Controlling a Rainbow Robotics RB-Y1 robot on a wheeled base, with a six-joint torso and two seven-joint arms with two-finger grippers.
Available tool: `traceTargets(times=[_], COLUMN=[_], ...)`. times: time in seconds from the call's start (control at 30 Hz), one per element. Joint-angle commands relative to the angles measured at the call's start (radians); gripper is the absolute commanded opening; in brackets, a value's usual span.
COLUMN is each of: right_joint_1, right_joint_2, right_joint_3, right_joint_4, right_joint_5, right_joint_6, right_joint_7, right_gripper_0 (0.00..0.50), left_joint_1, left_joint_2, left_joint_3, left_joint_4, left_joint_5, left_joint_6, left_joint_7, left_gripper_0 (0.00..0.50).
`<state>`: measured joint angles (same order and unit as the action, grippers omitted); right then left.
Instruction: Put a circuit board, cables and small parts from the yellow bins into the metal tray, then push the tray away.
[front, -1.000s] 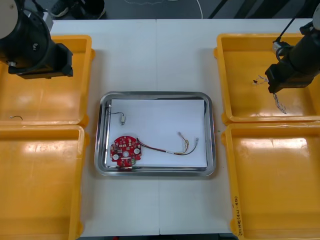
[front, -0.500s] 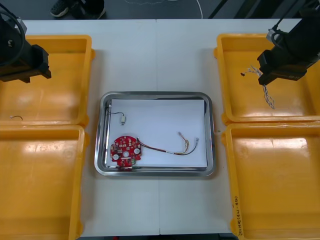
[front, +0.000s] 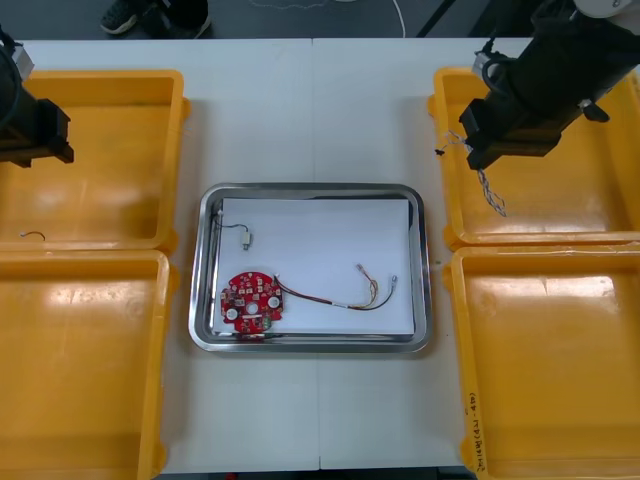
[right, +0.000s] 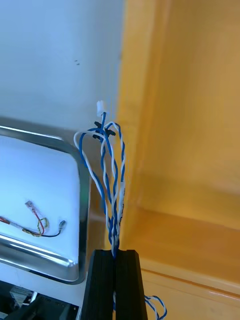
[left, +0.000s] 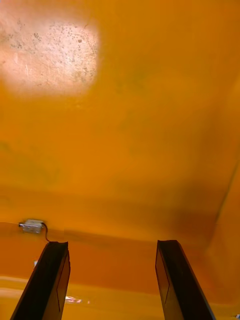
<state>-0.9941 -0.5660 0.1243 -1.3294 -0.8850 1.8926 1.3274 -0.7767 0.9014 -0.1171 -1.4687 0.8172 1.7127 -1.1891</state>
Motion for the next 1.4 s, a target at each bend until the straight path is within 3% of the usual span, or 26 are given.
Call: traceTargets(times=[0.03, 0.2, 0.33, 0.9, 1.4], right_joint_1=[-0.052, -0.052, -0.052, -0.081, -0.072], right_joint_2=[0.034, 0.049, 0.072, 0.166, 0.193], right_joint_3=[0.064, 0.127, 0.158, 0.339, 0.518], right_joint_4=[-0.088, -0.148, -0.166, -0.166, -0.166], right_joint_5=[-0.032, -0.046, -0.04, 0.006, 0.031], right_joint_6=[0.008, 0.006, -0.012, -0.159, -0.253], right_joint_7=[0.047, 0.084, 0.188, 0.566, 0.598], right_gripper_0=[0.0, 0.0, 0.0, 0.0, 0.0], left_joint_1=[-0.026, -0.026, -0.026, 0.004, 0.073], left_joint_2=[0.073, 0.11, 0.126, 0.133, 0.131], left_joint_3=[-0.024, -0.075, -0.108, -0.162, -0.162], left_joint_4=[0.022, 0.077, 0.117, 0.194, 0.194], left_joint_5=[0.013, 0.043, 0.068, 0.108, 0.142], left_joint_6=[-0.021, -0.085, -0.124, -0.125, -0.14], left_joint_7=[-0.089, -0.107, -0.155, -0.168, -0.172], left_gripper_0=[0.5, 0.5, 0.5, 0.5, 0.5])
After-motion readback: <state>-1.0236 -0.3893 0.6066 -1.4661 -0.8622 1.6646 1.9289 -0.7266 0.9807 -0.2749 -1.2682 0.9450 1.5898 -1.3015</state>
